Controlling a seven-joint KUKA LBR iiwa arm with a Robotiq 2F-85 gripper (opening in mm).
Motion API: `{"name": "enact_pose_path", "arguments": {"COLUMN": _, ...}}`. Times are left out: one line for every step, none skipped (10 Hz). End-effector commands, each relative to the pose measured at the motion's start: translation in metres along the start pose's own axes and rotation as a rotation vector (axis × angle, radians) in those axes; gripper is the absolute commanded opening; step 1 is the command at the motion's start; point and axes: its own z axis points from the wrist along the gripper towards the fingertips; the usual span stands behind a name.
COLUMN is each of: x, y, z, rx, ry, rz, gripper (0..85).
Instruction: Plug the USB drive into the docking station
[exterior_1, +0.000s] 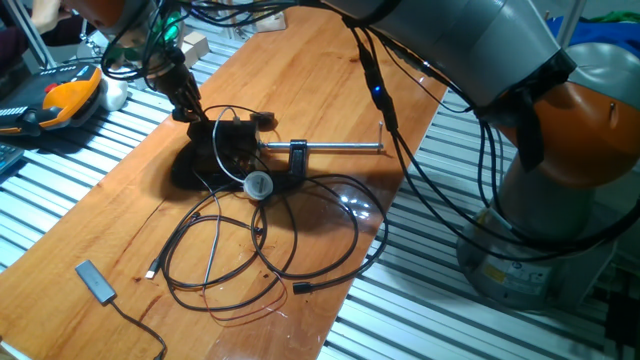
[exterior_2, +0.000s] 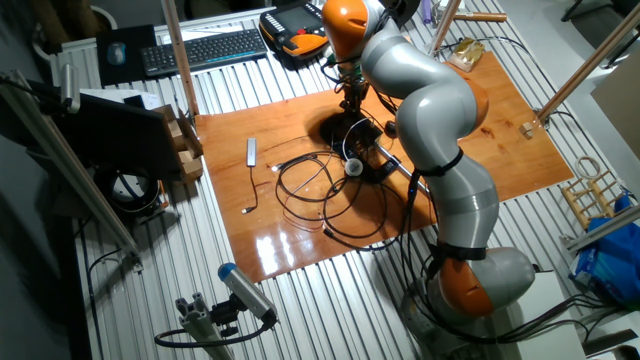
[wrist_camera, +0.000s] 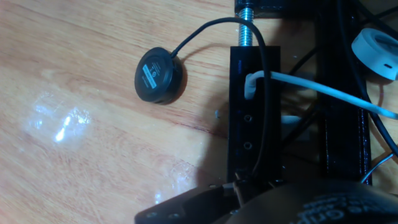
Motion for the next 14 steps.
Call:
{"name": "enact_pose_path", "arguments": {"x": 0.0, "y": 0.0, "z": 0.0, "rx": -0.001, "ry": -0.004, "rz": -0.005, "gripper": 0.0}}
{"name": "enact_pose_path", "arguments": {"x": -0.001, "y": 0.0, "z": -0.001, "rx": -0.004, "ry": -0.005, "rz": -0.003, "gripper": 0.0}}
{"name": "enact_pose_path", "arguments": {"x": 0.0, "y": 0.0, "z": -0.001, "rx": -0.002, "ry": -0.002, "rz": -0.002, "gripper": 17.0}}
{"name": "enact_pose_path", "arguments": {"x": 0.0, "y": 0.0, "z": -0.002, "rx": -0.006, "ry": -0.005, "rz": 0.0, "gripper": 34.0}}
{"name": "enact_pose_path", "arguments": {"x": 0.0, "y": -0.001, "z": -0.002, "rx": -0.01, "ry": -0.007, "rz": 0.004, "gripper": 34.0}}
{"name": "enact_pose_path", "arguments": {"x": 0.0, "y": 0.0, "z": -0.003, "rx": -0.013, "ry": -0.005, "rz": 0.001, "gripper": 34.0}}
{"name": "enact_pose_path", "arguments": {"x": -0.001, "y": 0.0, "z": -0.004, "rx": -0.016, "ry": -0.006, "rz": -0.003, "gripper": 51.0}}
{"name": "enact_pose_path", "arguments": {"x": -0.001, "y": 0.0, "z": -0.006, "rx": -0.018, "ry": -0.011, "rz": -0.008, "gripper": 68.0}}
{"name": "enact_pose_path", "arguments": {"x": -0.002, "y": 0.0, "z": -0.009, "rx": -0.021, "ry": -0.013, "rz": -0.015, "gripper": 68.0}}
{"name": "enact_pose_path", "arguments": {"x": -0.002, "y": 0.001, "z": -0.01, "rx": -0.026, "ry": -0.009, "rz": -0.03, "gripper": 68.0}}
{"name": "enact_pose_path", "arguments": {"x": -0.001, "y": 0.001, "z": -0.011, "rx": -0.031, "ry": -0.005, "rz": -0.041, "gripper": 68.0}}
{"name": "enact_pose_path", "arguments": {"x": -0.002, "y": 0.001, "z": -0.013, "rx": -0.033, "ry": -0.001, "rz": -0.052, "gripper": 68.0}}
{"name": "enact_pose_path", "arguments": {"x": -0.002, "y": 0.002, "z": -0.014, "rx": -0.035, "ry": 0.001, "rz": -0.07, "gripper": 68.0}}
{"name": "enact_pose_path", "arguments": {"x": -0.003, "y": 0.002, "z": -0.016, "rx": -0.033, "ry": 0.013, "rz": -0.09, "gripper": 68.0}}
